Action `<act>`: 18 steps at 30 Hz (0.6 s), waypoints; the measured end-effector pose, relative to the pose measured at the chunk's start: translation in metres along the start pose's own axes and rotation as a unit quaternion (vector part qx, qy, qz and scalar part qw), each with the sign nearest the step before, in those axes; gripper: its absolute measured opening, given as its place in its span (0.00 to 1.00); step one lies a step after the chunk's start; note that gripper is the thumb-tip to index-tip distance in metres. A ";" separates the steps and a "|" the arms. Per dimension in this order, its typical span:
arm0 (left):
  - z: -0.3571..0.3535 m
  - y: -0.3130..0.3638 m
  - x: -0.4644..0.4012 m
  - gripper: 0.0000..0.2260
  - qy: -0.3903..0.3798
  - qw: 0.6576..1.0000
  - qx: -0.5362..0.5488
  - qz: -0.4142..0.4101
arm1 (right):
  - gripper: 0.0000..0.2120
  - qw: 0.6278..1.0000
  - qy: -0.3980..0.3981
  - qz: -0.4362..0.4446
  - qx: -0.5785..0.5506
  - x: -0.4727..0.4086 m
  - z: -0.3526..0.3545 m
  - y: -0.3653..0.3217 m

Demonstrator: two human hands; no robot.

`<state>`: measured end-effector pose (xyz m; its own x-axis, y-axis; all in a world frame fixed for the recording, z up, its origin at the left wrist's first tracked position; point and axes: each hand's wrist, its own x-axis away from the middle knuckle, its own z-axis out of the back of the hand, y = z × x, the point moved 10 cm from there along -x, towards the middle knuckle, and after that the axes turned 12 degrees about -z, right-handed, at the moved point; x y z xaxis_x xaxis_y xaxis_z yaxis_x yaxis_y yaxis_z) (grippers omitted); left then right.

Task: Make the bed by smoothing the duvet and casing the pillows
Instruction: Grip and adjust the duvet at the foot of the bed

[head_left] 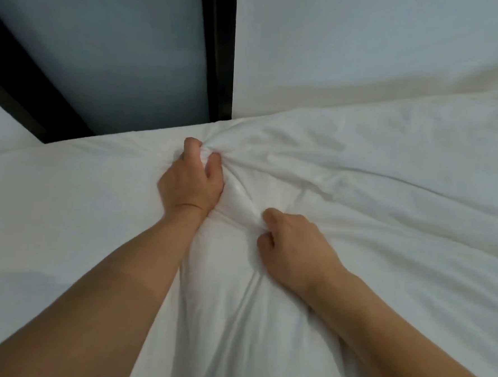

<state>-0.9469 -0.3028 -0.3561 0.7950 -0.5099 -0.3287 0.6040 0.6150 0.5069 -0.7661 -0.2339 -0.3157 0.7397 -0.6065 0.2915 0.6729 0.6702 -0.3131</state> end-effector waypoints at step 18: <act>0.007 0.069 0.126 0.19 -0.293 0.718 0.594 0.213 | 0.15 0.940 0.300 -0.062 -0.148 0.013 0.000 0.078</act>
<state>-0.8053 -0.3293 -0.3567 0.5235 -0.8071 0.2730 -0.4380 0.0198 0.8987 -0.7040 -0.1890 -0.3364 0.4660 -0.8634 -0.1934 0.6602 0.4849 -0.5736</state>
